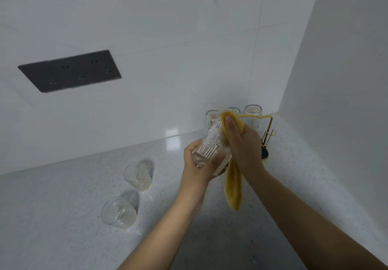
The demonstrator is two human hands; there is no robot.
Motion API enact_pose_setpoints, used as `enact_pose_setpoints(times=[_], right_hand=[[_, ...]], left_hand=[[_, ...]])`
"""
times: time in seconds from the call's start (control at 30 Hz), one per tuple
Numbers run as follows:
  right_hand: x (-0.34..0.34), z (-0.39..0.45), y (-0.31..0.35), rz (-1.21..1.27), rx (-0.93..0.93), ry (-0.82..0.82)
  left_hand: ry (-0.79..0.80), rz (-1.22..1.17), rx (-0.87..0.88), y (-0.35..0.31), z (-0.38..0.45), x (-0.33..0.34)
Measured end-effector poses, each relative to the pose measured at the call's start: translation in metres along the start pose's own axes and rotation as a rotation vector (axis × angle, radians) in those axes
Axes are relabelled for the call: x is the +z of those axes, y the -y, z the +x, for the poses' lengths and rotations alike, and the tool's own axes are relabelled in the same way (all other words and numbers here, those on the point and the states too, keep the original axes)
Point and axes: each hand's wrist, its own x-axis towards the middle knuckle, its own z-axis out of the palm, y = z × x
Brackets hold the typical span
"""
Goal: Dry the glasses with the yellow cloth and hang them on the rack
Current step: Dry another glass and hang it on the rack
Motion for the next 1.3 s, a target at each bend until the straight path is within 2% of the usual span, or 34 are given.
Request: enact_pose_setpoints(times=[0.07, 0.1, 0.2, 0.27, 0.4, 0.57, 0.7, 0.83, 0.9, 1.0, 1.07, 1.17, 1.23, 1.3], right_hand=[[-0.006, 0.004, 0.002, -0.086, -0.033, 0.135], [-0.013, 0.007, 0.006, -0.115, -0.011, 0.285], [-0.038, 0.015, 0.016, 0.046, 0.27, 0.771], [-0.044, 0.013, 0.016, 0.167, 0.392, 0.882], [-0.048, 0.008, 0.019, 0.225, 0.377, 0.936], [-0.052, 0.0, 0.018, 0.046, 0.28, 0.969], [-0.054, -0.004, 0.016, 0.186, 0.443, 1.027], [-0.055, -0.001, 0.026, 0.332, 0.592, 1.094], [-0.053, -0.004, 0.03, 0.274, 0.619, 1.15], [-0.049, -0.009, 0.041, 0.125, 0.548, 1.213], [-0.05, -0.012, 0.047, -0.015, 0.416, 1.188], [-0.051, -0.022, 0.055, -0.288, 0.166, 1.238], [-0.049, -0.029, 0.05, -0.338, 0.015, 1.305], [-0.045, -0.029, 0.05, -0.288, 0.103, 1.283]], left_hand=[[-0.035, 0.025, 0.091, 0.007, 0.0, -0.001], [-0.035, 0.033, 0.123, 0.007, 0.002, -0.006], [0.049, 0.043, 0.149, -0.001, 0.009, -0.028], [0.131, 0.021, 0.125, -0.008, 0.012, -0.036], [0.233, 0.12, 0.145, -0.02, 0.014, -0.045], [0.278, 0.355, 0.22, -0.033, 0.012, -0.052], [0.321, 0.416, 0.249, -0.033, 0.007, -0.048], [0.383, 0.316, 0.171, -0.035, 0.006, -0.047], [0.422, 0.229, 0.129, -0.035, 0.009, -0.049], [0.466, -0.053, 0.022, -0.031, 0.01, -0.05], [0.463, -0.132, -0.024, -0.032, 0.011, -0.05], [0.508, -0.164, -0.169, -0.038, 0.011, -0.051], [0.572, -0.112, -0.322, -0.039, 0.012, -0.052], [0.597, -0.074, -0.417, -0.04, 0.012, -0.055]])
